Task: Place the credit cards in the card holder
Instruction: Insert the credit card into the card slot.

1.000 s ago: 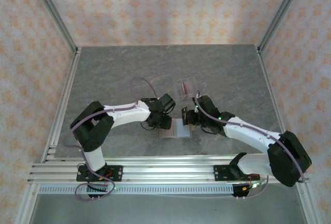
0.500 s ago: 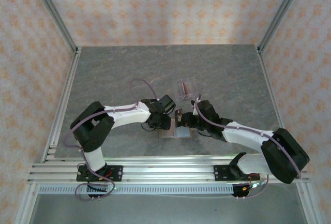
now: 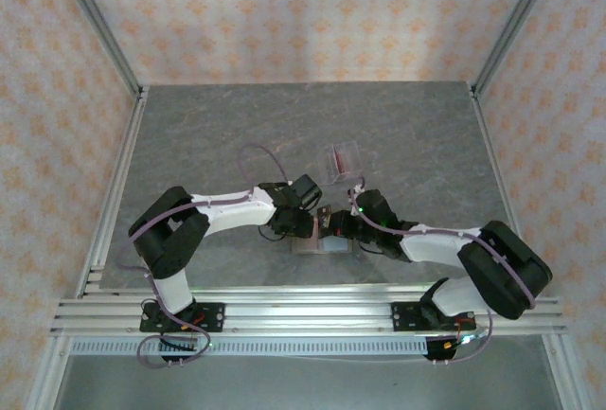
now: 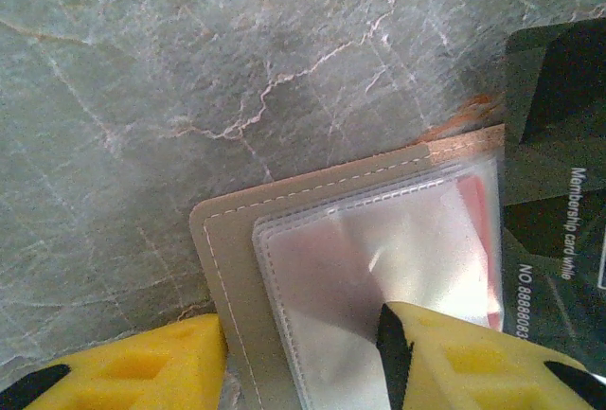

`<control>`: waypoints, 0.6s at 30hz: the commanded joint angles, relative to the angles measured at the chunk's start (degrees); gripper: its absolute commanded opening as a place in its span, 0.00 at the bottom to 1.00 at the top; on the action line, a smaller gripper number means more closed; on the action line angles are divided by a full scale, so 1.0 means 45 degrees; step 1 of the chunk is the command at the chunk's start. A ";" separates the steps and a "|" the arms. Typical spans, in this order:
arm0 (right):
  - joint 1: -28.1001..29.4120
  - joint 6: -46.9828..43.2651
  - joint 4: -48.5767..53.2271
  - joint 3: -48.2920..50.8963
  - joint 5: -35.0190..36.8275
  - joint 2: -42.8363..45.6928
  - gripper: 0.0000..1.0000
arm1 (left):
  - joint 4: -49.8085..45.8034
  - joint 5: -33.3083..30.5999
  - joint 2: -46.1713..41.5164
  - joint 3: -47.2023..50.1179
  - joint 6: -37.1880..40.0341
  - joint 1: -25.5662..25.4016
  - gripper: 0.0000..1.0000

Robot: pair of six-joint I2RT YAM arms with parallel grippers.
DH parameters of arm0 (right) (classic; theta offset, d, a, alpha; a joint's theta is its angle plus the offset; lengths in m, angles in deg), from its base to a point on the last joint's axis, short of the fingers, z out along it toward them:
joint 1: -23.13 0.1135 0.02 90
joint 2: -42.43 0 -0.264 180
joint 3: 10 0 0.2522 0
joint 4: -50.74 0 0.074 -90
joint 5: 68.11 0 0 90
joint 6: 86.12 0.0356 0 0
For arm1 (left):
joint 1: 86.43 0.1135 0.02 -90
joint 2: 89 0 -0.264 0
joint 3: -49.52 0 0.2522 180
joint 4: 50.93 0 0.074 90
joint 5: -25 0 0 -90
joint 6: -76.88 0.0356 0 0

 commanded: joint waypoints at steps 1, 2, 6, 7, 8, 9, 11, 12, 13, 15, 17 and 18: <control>0.0082 0.0317 -0.0938 0.0254 -0.0283 -0.0333 0.00 | -0.0344 -0.0352 0.0182 0.0463 -0.0216 -0.0184 0.47; 0.0078 0.0366 -0.1027 0.0272 -0.0314 -0.0378 0.00 | -0.0348 -0.0349 0.0183 0.0464 -0.0216 -0.0174 0.47; 0.0077 0.0527 -0.1198 0.0331 -0.0472 -0.0275 0.00 | -0.0363 -0.0385 0.0183 0.0481 -0.0216 -0.0196 0.47; 0.0077 0.0528 -0.1174 0.0323 -0.0467 -0.0200 0.00 | -0.0364 -0.0391 0.0180 0.0485 -0.0216 -0.0213 0.47; 0.0077 0.0528 -0.1136 0.0332 -0.0435 -0.0085 0.00 | -0.0363 -0.0393 0.0180 0.0500 -0.0233 -0.0199 0.47; 0.0077 0.0536 -0.1052 0.0313 -0.0406 -0.0006 0.00 | -0.0363 -0.0386 0.0180 0.0501 -0.0240 -0.0227 0.47; 0.0077 0.0435 -0.0807 0.0246 -0.0324 0.0136 0.00 | -0.0344 -0.0357 0.0171 0.0534 -0.0255 -0.0215 0.46; 0.0077 0.0406 -0.0711 0.0212 -0.0310 0.0193 0.00 | -0.0336 -0.0355 0.0143 0.0561 -0.0274 -0.0232 0.46; 0.0087 0.0373 -0.0669 0.0196 -0.0283 0.0174 0.00 | -0.0329 -0.0367 0.0119 0.0580 -0.0294 -0.0237 0.46; 0.0077 0.0372 -0.0721 0.0166 -0.0312 0.0071 0.00 | -0.0355 -0.0377 0.0083 0.0581 -0.0313 -0.0261 0.45; 0.0073 0.0428 -0.0885 0.0159 -0.0354 -0.0090 0.00 | -0.0363 -0.0394 0.0088 0.0581 -0.0307 -0.0262 0.44; 0.0082 0.0456 -0.0958 0.0155 -0.0376 -0.0166 0.00 | -0.0380 -0.0392 0.0083 0.0579 -0.0314 -0.0252 0.44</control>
